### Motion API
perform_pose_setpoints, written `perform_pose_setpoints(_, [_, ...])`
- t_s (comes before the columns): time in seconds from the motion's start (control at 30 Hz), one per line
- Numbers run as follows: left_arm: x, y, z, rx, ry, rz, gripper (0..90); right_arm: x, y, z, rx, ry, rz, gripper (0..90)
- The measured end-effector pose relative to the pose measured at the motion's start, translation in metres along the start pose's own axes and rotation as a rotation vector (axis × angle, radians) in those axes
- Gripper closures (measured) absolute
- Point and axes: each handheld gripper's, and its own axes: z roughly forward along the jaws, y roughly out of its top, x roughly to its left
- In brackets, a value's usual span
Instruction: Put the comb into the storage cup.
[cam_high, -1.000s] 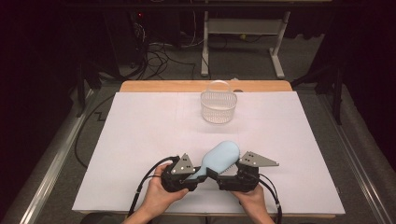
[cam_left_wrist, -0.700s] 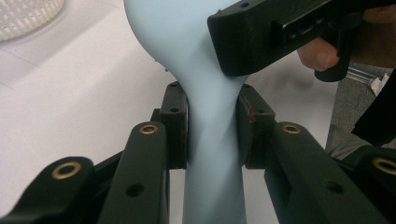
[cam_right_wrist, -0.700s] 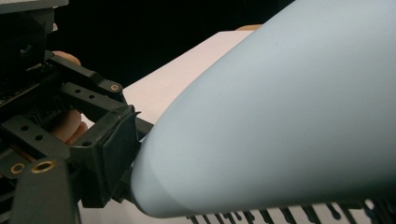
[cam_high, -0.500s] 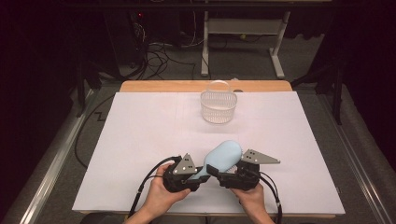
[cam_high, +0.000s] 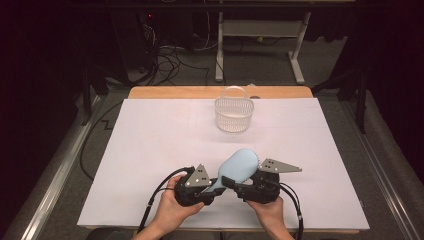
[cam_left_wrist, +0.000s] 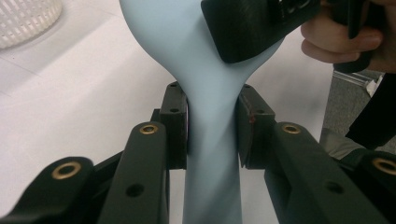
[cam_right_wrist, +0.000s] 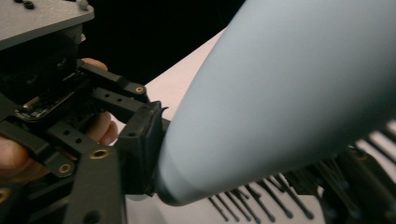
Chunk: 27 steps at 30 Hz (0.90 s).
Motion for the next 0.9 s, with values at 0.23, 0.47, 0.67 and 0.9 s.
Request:
perform_pose_setpoints(0.23, [0.000, 0.000, -0.002, -0.013, -0.003, -0.003, 69.0, 0.004, 0.006, 0.000, 0.026, 0.024, -0.007, 50.0])
perform_pose_setpoints(0.47, [0.001, 0.001, -0.003, -0.023, -0.006, -0.009, 69.1, 0.002, 0.010, -0.001, 0.040, 0.069, 0.010, 55.4])
perform_pose_setpoints(0.67, [0.001, 0.001, -0.005, -0.031, -0.009, -0.012, 69.1, 0.004, 0.013, 0.000, 0.046, 0.075, 0.007, 56.4])
perform_pose_setpoints(0.9, [0.005, 0.000, -0.005, -0.048, -0.039, -0.029, 67.2, 0.003, 0.016, -0.001, 0.049, 0.094, 0.015, 57.0])
